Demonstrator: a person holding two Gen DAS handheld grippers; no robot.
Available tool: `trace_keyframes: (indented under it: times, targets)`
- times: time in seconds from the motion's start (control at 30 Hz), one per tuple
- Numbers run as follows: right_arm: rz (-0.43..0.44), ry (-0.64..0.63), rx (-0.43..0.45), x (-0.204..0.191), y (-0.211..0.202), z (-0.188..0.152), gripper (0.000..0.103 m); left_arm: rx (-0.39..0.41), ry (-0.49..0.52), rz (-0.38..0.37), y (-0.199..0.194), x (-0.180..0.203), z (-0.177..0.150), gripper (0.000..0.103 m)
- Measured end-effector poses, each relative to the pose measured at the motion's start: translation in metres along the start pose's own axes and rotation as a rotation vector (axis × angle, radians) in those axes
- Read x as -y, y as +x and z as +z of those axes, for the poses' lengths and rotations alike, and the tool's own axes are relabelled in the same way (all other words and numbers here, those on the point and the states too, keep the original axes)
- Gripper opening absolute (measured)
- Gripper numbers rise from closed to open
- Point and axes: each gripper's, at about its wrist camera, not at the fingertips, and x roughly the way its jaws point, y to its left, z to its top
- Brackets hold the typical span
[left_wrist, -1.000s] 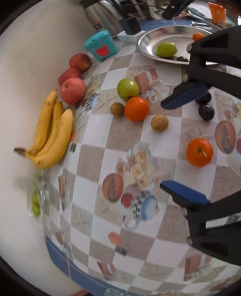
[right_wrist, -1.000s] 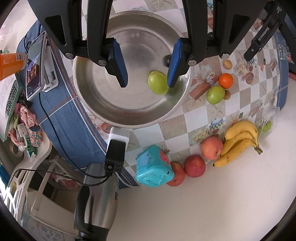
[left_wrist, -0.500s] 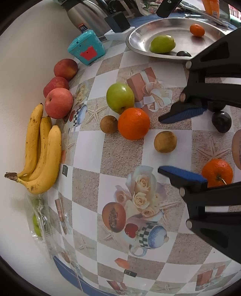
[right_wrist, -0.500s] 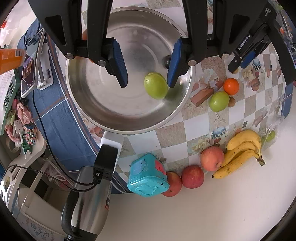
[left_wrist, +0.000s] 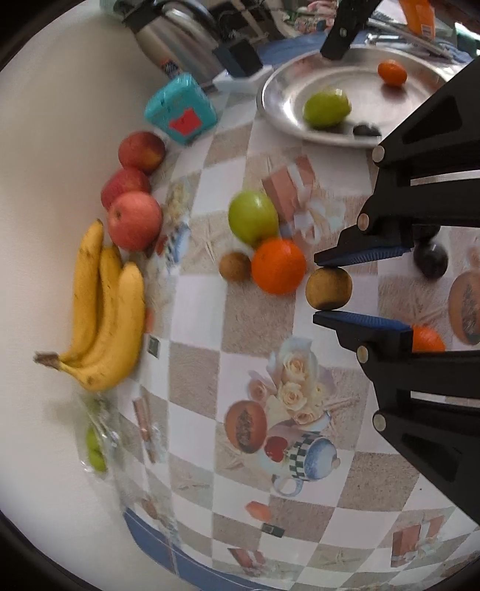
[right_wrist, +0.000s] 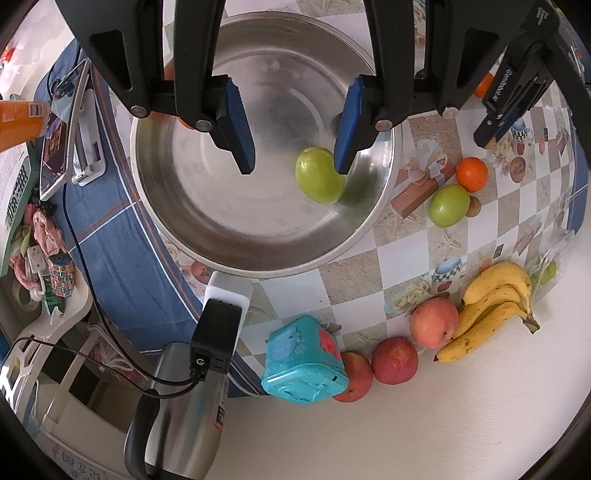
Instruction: Organize fruits
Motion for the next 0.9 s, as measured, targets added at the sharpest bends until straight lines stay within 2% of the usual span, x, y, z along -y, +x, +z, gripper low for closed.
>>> trace_keyframes:
  times: [0.13, 0.37, 0.6, 0.9]
  targets:
    - [-0.006, 0.017, -0.011, 0.005, -0.004, -0.001, 0.045, 0.013, 0.065, -0.011, -0.02, 0.025, 0.0, 0.026]
    - [-0.028, 0.054, -0.016, 0.018, -0.018, -0.004, 0.046, 0.001, 0.174, -0.123, -0.046, 0.073, -0.007, 0.027]
    - [-0.05, 0.09, 0.001, 0.035, -0.034, -0.004, 0.046, -0.033, 0.252, -0.164, -0.049, 0.108, -0.021, 0.027]
    - [-0.059, 0.133, -0.01, 0.053, -0.038, -0.003, 0.046, -0.088, 0.304, -0.183, -0.04, 0.129, -0.036, 0.027]
